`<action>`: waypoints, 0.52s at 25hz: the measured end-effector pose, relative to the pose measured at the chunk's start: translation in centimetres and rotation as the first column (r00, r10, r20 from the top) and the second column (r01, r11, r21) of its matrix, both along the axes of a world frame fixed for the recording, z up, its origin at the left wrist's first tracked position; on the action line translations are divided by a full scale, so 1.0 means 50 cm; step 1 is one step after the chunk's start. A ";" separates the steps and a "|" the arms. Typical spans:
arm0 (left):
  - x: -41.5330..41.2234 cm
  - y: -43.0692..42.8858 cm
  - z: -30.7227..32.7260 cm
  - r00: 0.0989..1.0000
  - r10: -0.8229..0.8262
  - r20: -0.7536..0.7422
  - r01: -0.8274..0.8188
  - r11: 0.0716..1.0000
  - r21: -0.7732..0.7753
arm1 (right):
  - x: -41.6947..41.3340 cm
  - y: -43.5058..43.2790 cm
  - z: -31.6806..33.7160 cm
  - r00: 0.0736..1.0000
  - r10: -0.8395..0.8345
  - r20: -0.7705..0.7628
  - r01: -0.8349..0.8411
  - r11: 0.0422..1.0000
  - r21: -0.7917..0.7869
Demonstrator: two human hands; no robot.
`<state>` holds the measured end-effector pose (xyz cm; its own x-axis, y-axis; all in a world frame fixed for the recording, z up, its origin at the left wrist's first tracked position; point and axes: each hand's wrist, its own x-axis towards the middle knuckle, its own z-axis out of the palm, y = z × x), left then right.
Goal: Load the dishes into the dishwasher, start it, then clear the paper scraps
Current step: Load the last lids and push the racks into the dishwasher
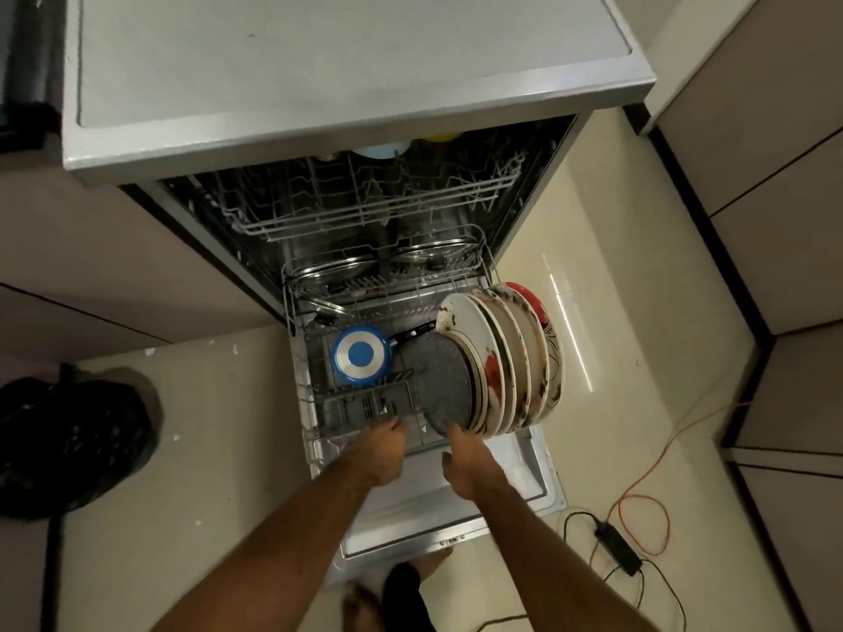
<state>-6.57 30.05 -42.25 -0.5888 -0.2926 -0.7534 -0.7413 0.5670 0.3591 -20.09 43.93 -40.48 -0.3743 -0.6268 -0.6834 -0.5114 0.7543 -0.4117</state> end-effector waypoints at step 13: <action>0.145 0.151 -0.129 0.991 0.012 0.133 0.001 0.996 -0.092 | -0.033 0.186 -0.116 0.977 0.141 -0.158 -0.118 0.982 0.145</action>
